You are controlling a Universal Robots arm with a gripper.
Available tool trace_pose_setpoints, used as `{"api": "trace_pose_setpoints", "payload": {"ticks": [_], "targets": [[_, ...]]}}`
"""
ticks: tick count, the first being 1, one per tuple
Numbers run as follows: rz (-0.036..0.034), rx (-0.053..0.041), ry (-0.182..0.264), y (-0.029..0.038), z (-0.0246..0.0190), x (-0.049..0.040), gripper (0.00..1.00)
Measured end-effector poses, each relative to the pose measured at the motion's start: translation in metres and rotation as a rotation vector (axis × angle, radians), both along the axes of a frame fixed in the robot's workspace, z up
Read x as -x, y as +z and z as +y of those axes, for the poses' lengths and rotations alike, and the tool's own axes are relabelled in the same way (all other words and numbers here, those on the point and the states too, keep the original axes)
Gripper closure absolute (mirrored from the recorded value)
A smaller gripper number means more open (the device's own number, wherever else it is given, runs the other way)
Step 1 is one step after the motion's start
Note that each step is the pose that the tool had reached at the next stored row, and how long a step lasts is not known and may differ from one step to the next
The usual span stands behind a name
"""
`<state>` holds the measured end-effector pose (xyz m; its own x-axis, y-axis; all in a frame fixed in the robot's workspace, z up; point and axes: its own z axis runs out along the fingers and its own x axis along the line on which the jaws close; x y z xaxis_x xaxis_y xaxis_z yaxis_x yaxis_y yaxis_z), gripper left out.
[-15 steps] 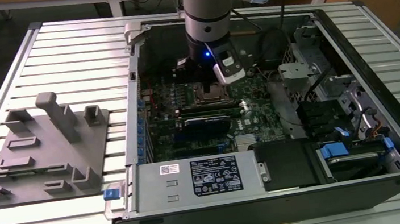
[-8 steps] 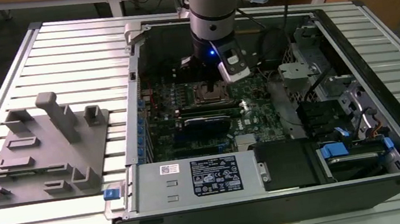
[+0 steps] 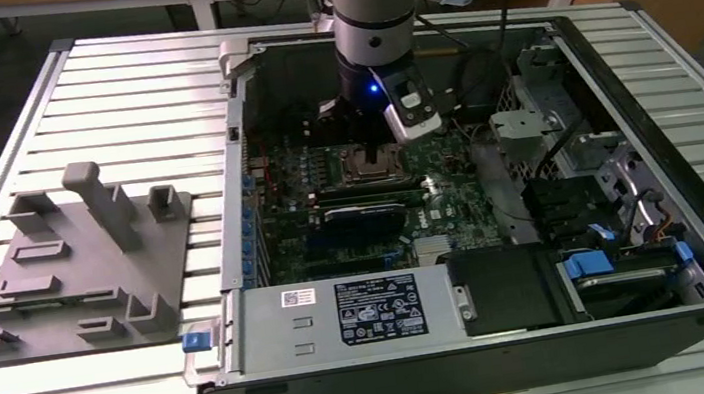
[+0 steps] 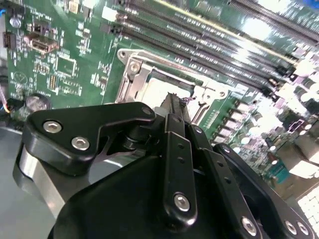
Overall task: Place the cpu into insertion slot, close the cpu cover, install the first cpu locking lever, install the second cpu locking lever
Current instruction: 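Install the second cpu locking lever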
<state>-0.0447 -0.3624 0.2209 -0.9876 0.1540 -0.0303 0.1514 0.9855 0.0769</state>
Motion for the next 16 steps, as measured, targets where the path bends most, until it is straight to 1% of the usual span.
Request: {"api": "trace_pose_setpoints", "payload": {"ticks": [2,5,9,16], "targets": [[0.0000,0.0006,0.000,0.0001,0.0000,0.0000,0.90],[0.0000,0.0006,0.000,0.0023,0.0000,0.0000,0.90],[0.0000,0.0005,0.000,0.0035,0.0000,0.0000,0.90],[0.0000,0.0005,0.000,0.0040,0.0000,0.0000,0.90]]}}
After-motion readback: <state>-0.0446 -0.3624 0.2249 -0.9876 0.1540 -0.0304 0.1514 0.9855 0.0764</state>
